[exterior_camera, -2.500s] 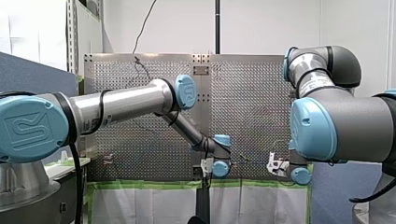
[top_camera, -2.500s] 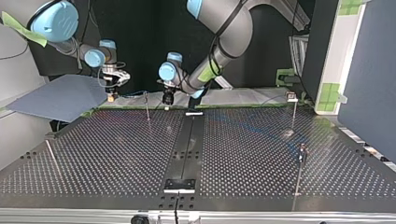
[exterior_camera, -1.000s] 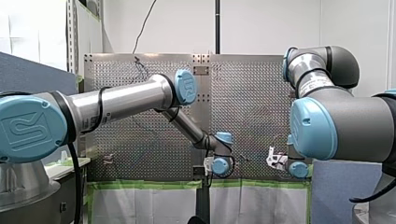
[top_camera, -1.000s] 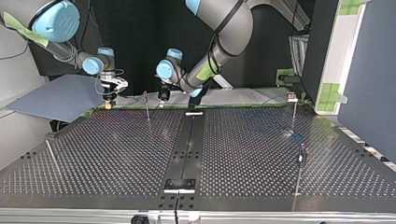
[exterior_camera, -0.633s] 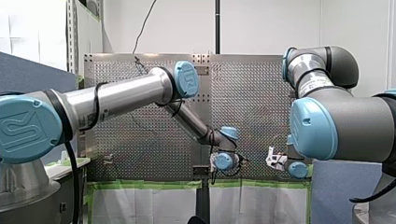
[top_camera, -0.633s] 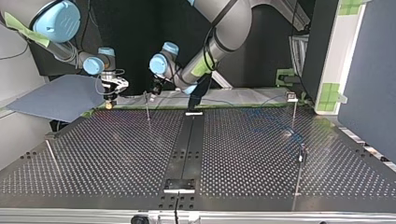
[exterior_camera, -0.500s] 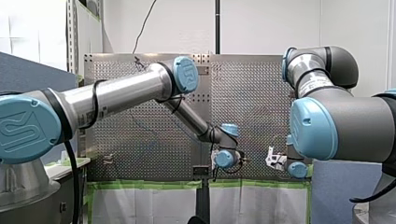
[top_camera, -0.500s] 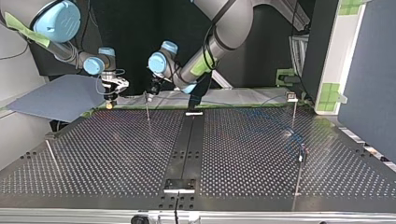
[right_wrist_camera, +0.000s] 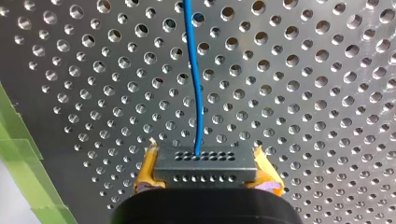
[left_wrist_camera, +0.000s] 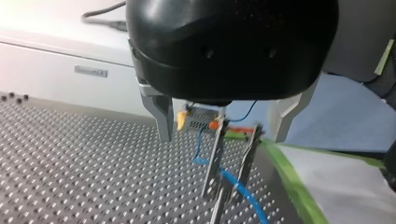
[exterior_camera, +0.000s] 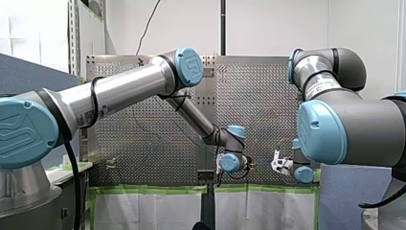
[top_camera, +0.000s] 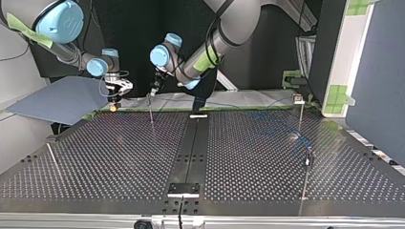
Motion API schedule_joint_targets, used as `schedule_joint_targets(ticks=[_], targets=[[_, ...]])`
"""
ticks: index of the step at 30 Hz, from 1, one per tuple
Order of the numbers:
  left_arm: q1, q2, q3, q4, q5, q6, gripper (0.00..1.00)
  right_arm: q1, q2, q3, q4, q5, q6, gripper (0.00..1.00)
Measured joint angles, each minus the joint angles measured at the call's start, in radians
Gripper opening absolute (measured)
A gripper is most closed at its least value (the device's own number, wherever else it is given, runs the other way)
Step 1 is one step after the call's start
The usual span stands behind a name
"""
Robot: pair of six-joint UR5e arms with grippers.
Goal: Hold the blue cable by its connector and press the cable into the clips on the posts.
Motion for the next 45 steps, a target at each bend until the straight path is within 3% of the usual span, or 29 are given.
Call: schedule_joint_targets(ticks=[10, 22, 45], targets=[[-0.029, -0.001, -0.003, 0.058, -0.017, -0.033, 1.00, 0.000, 0.001, 0.000, 0.000, 0.000, 0.005, 0.00], [-0.020, -0.014, -0.052, 0.108, -0.045, -0.086, 1.00, 0.004, 0.003, 0.000, -0.001, 0.000, 0.010, 0.00], [-0.018, -0.023, -0.054, 0.127, -0.040, -0.092, 1.00, 0.008, 0.009, 0.000, -0.003, 0.000, 0.021, 0.00]])
